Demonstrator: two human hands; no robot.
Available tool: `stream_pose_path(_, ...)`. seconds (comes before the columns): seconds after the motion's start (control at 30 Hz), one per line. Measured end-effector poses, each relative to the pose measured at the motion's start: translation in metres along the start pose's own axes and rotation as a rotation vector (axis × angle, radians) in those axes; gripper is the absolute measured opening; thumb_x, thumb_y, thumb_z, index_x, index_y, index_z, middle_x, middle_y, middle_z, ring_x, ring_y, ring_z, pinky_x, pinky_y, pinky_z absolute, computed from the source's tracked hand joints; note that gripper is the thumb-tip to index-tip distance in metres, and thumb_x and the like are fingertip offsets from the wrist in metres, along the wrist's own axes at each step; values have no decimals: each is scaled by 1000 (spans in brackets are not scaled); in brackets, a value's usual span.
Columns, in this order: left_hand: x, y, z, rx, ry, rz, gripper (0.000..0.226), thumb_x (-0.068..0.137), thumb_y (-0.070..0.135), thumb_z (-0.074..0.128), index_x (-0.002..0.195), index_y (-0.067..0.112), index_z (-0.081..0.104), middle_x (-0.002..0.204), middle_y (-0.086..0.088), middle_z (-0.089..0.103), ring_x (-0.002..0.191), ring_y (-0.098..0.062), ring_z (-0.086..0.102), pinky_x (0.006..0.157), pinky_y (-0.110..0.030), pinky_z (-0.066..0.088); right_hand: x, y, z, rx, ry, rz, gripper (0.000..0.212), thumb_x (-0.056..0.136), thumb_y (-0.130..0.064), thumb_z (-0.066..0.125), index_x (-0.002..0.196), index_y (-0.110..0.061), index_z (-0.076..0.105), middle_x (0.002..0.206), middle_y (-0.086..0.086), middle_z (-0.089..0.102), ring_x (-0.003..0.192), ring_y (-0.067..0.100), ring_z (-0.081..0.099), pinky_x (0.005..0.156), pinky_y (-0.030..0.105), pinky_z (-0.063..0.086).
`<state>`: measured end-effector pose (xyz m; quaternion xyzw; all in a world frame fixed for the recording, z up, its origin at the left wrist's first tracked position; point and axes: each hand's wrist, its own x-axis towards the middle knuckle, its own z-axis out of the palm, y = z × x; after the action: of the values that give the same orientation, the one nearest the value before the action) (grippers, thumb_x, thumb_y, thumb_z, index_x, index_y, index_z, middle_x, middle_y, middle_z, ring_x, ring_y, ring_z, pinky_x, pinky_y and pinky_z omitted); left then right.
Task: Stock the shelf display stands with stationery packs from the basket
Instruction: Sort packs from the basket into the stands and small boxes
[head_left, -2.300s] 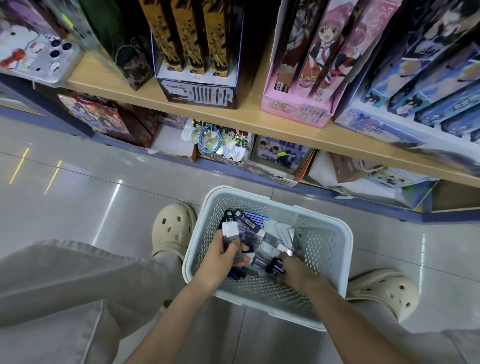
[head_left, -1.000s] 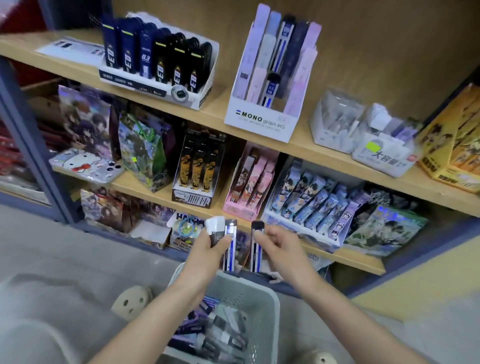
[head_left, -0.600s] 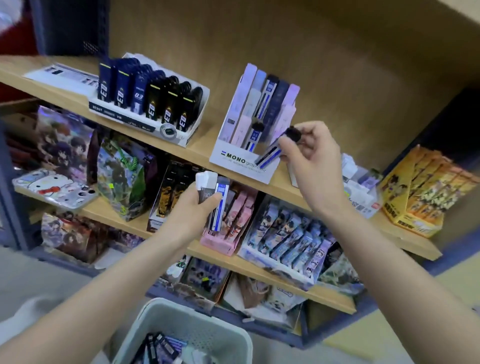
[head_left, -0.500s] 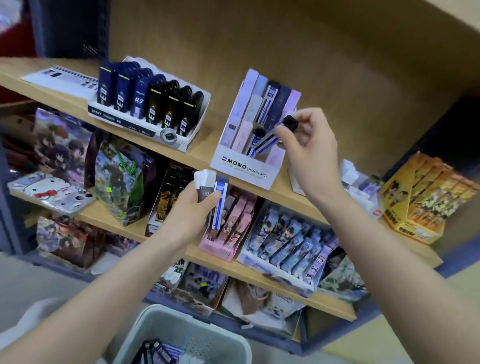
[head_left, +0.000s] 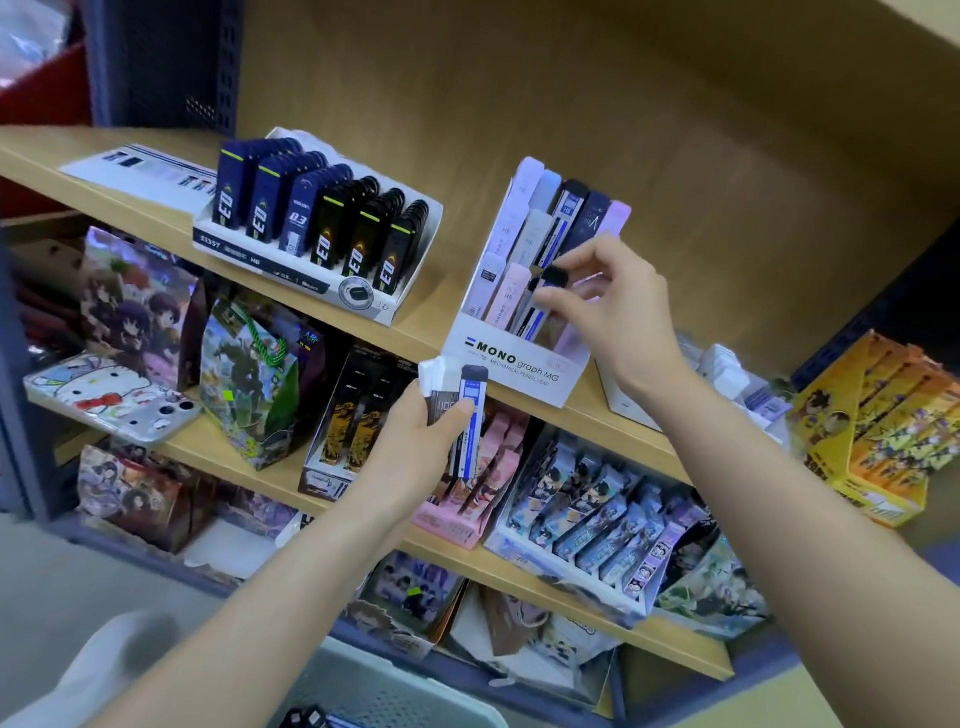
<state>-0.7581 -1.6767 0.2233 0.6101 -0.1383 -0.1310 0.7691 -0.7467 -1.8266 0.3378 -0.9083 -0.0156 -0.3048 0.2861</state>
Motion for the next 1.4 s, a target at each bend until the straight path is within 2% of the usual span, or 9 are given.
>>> stream_pose_path(0.13,1,-1,0,-16,-1,-11,23,100,23,45,99,45,51,113,5,63,107,-15,60,100,-44,46,-2,11,6,-211,14,-69,21,77,-19,77,82,-24,58,91,-4,58,64,-4,50,63,6,39)
stream_pose_path(0.3,3,2,-2,-28,11,-5,24,100,21,46,112,40,53,114,6,63,106,-11,60,94,-34,49,-16,17,6,-359,52,-216,24,92,-20,61,115,-15,67,96,-8,52,83,11,54,73,27,47)
stream_pose_path(0.5,2,10,-5,-30,-20,35,23,98,23,49,107,43,56,115,14,66,110,-7,59,105,-40,42,-19,5,2,-323,86,-251,29,100,-18,44,126,-12,54,108,-5,51,100,6,42,81,12,29)
stream_pose_path(0.63,2,10,-5,-23,-11,31,22,98,24,49,104,44,57,112,14,66,109,-7,60,105,-42,42,18,4,-4,-461,-74,-189,36,102,-18,31,131,-9,50,130,4,54,123,20,42,99,24,32)
stream_pose_path(0.73,3,9,-6,-21,8,29,22,99,24,48,105,43,57,111,12,67,107,-9,61,103,-42,44,50,10,-7,-649,-153,-145,36,98,-12,28,124,-9,53,121,10,58,117,30,45,95,37,37)
stream_pose_path(1.0,8,13,-17,-36,16,46,19,99,22,48,111,31,60,102,5,71,91,-12,67,90,-32,52,67,5,-4,-821,-211,-83,44,94,-4,33,135,-11,47,133,12,45,122,29,35,101,37,28)
stream_pose_path(1.17,9,16,-21,-39,22,48,17,97,25,52,109,31,63,105,10,70,103,-10,63,100,-38,45,25,-17,3,-413,72,-181,26,99,-12,36,115,-11,57,107,-2,50,98,8,45,79,18,34)
stream_pose_path(1.27,8,16,-21,-39,22,61,16,96,26,53,108,30,64,103,13,70,102,-5,62,94,-30,45,-10,-33,9,-257,-29,-183,20,100,-24,41,108,-19,58,98,-11,50,82,-4,48,70,13,38)
stream_pose_path(1.4,6,16,-17,-21,-24,129,19,95,25,54,110,34,63,102,14,71,98,1,63,81,-16,47,-38,-37,18,-279,-295,-105,19,95,-37,52,106,-25,61,99,-13,56,81,1,54,74,18,45)
